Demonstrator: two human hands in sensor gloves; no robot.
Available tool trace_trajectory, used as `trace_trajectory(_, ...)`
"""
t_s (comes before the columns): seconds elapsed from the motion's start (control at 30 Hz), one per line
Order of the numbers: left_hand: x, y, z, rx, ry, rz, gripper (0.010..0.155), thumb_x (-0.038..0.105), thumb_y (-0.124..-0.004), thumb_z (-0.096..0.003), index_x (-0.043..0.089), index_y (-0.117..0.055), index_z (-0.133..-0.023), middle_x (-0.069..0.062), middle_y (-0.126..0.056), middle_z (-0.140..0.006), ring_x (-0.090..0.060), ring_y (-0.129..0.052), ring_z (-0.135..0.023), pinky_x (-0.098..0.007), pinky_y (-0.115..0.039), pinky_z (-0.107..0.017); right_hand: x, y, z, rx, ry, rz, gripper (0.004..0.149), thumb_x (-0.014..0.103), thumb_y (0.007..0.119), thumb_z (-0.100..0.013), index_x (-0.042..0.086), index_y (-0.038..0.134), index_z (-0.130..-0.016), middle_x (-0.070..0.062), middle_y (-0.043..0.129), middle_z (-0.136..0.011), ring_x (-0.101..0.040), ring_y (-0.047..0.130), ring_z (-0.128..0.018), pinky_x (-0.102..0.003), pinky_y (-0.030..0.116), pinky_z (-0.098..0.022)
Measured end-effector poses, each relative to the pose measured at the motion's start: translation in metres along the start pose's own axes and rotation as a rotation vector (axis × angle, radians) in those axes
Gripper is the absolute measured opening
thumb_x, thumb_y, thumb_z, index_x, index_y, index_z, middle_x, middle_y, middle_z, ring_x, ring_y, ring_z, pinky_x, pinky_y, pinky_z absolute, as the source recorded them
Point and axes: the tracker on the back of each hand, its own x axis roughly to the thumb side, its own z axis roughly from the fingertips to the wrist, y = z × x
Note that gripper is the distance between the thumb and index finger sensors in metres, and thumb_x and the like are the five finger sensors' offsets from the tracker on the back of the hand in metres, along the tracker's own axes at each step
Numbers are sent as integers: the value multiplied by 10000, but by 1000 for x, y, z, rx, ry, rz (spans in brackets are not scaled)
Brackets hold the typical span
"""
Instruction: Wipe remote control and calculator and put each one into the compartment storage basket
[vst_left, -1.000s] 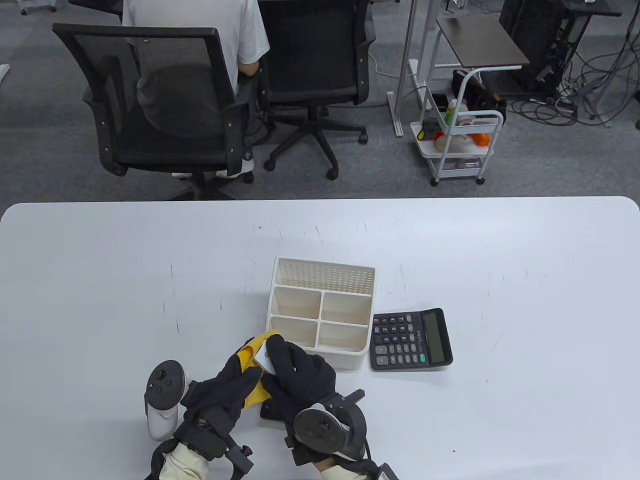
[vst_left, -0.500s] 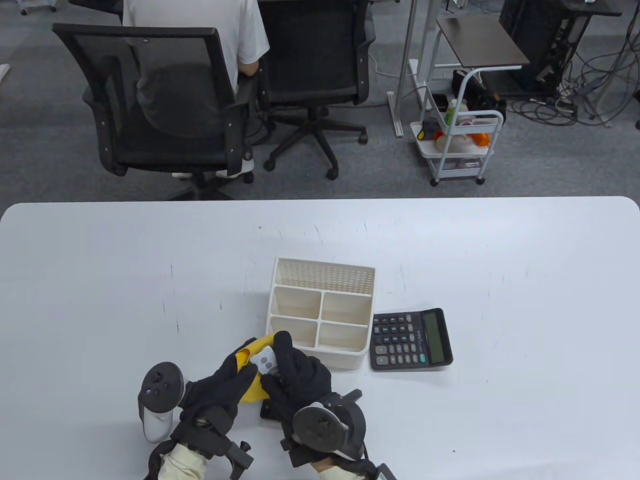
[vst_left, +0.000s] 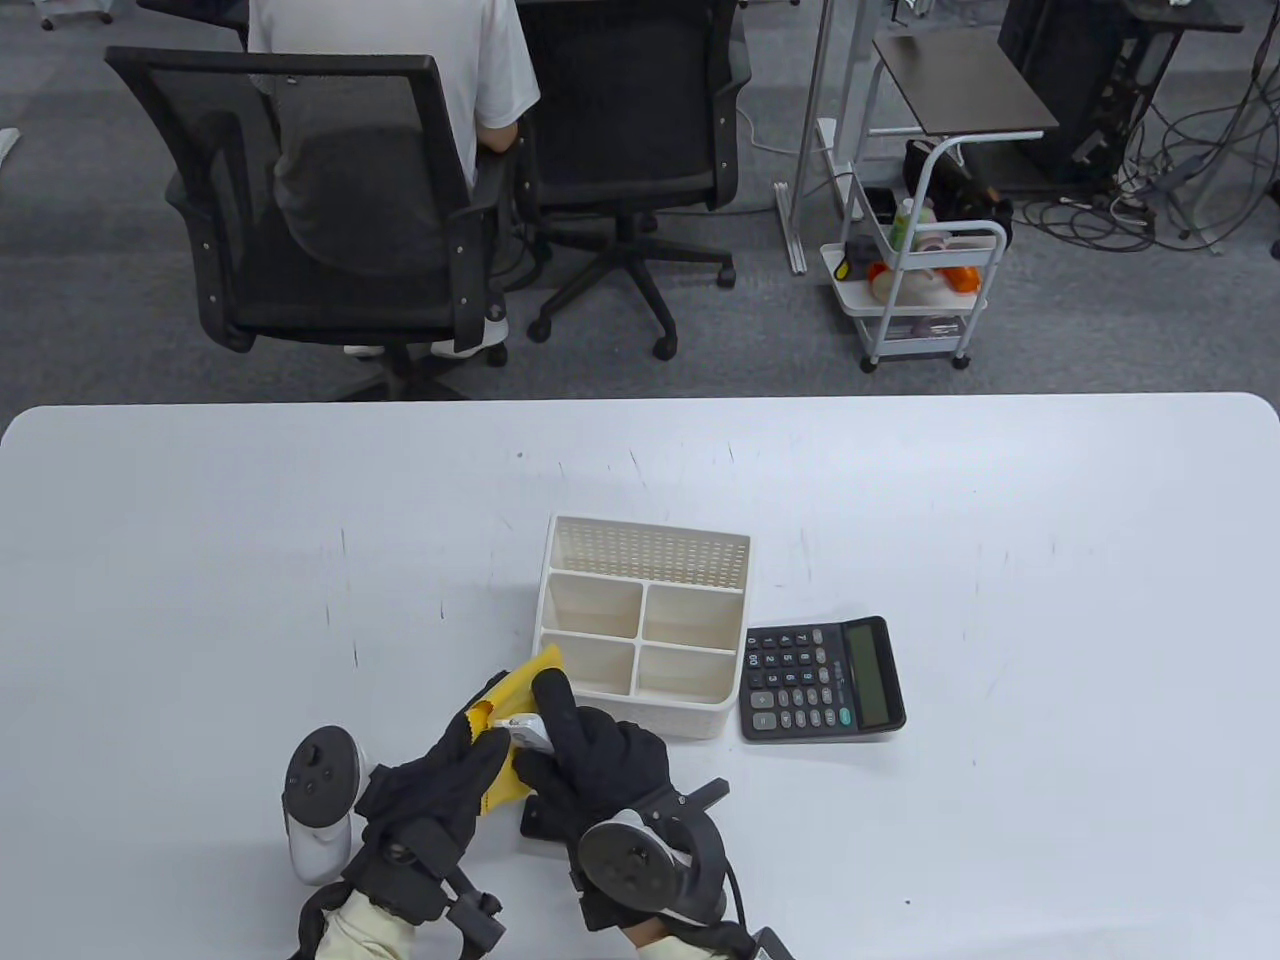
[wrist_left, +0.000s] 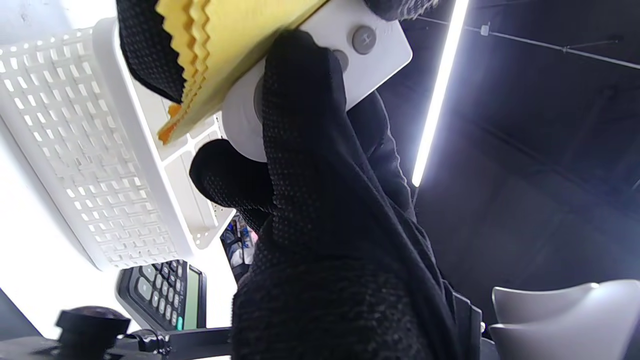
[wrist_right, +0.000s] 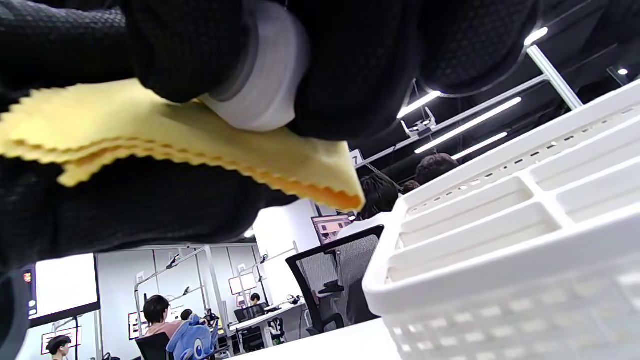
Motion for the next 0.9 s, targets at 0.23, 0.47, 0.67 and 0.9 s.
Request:
trace_trajectory(0.23,0,-4,-3,-25,2,-26,561,335,-595,-595,99,-474,-1090,-275,-668,-1039,-475,-835,-896,-507,-843,-618,-11,3,-1,56,81,6,712,276,754,-525,-79,489,-1082,-219,829,-865,-278,933,-472,-567,717,-503)
trace_trajectory(0.47,-4,2,-1,41,19,-85,585,355,-610,-597,132,-422,-1104,-250,-595,-1087,-487,-728,-959,-529,-772,-668,-1,14,1,119,14,25,666,259,748,-538,-53,524,-1081,-196,862,-856,-265,945,-526,-570,715,-526)
trace_trajectory(0.67,-1,-2,-2,-2,23,-144,558,315,-617,-588,81,-489,-1078,-263,-701,-1023,-456,-858,-885,-496,-856,-606,-15,7,-2,62,112,-25,678,275,759,-546,-31,497,-1092,-190,895,-817,-253,956,-500,-560,728,-514)
trace_trajectory(0.9,-1,-9,-2,-20,11,-72,589,331,-606,-591,47,-435,-1079,-289,-637,-1037,-467,-810,-920,-514,-821,-634,-12,4,2,34,6,56,658,309,725,-562,8,497,-1101,-211,876,-861,-309,948,-614,-604,698,-539)
